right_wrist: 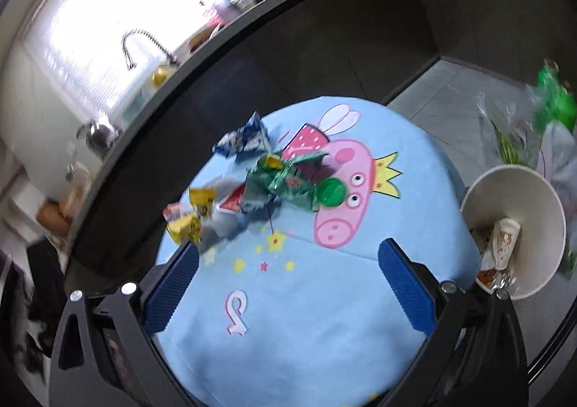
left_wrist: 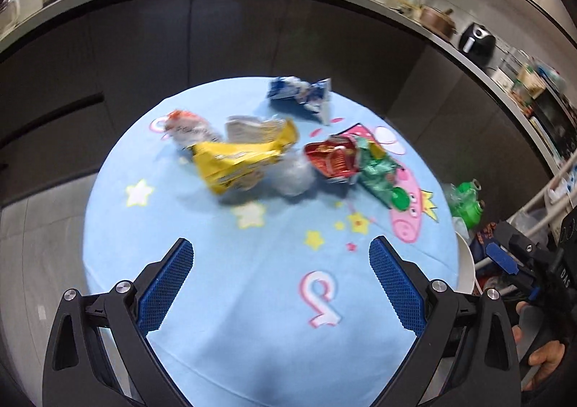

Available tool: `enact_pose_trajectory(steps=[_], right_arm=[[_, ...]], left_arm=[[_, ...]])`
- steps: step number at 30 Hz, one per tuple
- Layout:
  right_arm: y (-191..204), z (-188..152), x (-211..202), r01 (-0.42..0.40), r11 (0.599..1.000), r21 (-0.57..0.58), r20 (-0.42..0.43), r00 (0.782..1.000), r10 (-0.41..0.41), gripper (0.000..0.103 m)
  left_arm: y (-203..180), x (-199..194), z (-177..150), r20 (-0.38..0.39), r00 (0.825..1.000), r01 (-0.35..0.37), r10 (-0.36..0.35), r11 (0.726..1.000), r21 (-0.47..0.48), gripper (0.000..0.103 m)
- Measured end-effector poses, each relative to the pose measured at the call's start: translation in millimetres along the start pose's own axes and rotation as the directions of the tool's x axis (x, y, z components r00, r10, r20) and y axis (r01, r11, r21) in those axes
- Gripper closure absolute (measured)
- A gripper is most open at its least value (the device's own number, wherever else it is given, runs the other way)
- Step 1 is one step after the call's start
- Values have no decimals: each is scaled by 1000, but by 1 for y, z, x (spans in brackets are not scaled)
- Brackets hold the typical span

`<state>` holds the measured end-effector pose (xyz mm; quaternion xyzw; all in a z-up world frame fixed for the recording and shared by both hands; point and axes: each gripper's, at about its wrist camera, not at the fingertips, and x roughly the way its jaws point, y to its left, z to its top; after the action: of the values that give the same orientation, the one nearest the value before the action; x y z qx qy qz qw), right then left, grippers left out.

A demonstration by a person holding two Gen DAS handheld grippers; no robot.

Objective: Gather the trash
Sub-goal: 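Return both tools to the table above the remaining wrappers, then grasp the yellow wrapper with the left gripper while the right gripper grasps the green bag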

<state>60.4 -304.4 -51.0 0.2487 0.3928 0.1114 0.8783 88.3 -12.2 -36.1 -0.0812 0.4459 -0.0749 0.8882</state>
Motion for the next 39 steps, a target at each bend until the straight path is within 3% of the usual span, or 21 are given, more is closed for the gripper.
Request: enact_pose_trajectory(steps=[3,6,10,13,20,24,26,28,34,39], right_arm=[[20,-1,25,48,993,-109,-39,998,-53,5],[28,-1,47,97,976,-192,-62,992,-111,17],[29,4,71,148,951,-272,-74,982,-175,25],[36,9,84,171,925,-340,-67,976,-205,27],[52,26,107,151,889,-432,-52,980,-191,29],[55,37,116,78,866,-494,-52,992,-119,29],[56,44,122,46,845,-533,-58,994,-91,24],[53,53,131,45,815,-577,-64,993,-100,18],[49,61,166,13,723,-690,-142,978,-154,17],[44,57,183,-17,685,-728,-186,967,-174,17]], left_arm=[[17,1,-2,0,1000,8,-8,1000,-24,9],[27,1,-1,10,1000,10,-10,1000,-27,9],[32,6,2,12,1000,21,-21,999,-26,9],[33,11,7,18,999,27,-27,999,-16,9],[38,36,44,59,997,36,-42,994,106,13],[31,64,65,34,998,48,-59,962,268,20],[28,80,69,-3,997,70,-73,943,324,22],[27,91,70,-25,997,75,-70,936,344,22],[32,106,74,-55,994,104,-91,939,328,22],[34,112,75,-91,990,130,-106,939,319,37]])
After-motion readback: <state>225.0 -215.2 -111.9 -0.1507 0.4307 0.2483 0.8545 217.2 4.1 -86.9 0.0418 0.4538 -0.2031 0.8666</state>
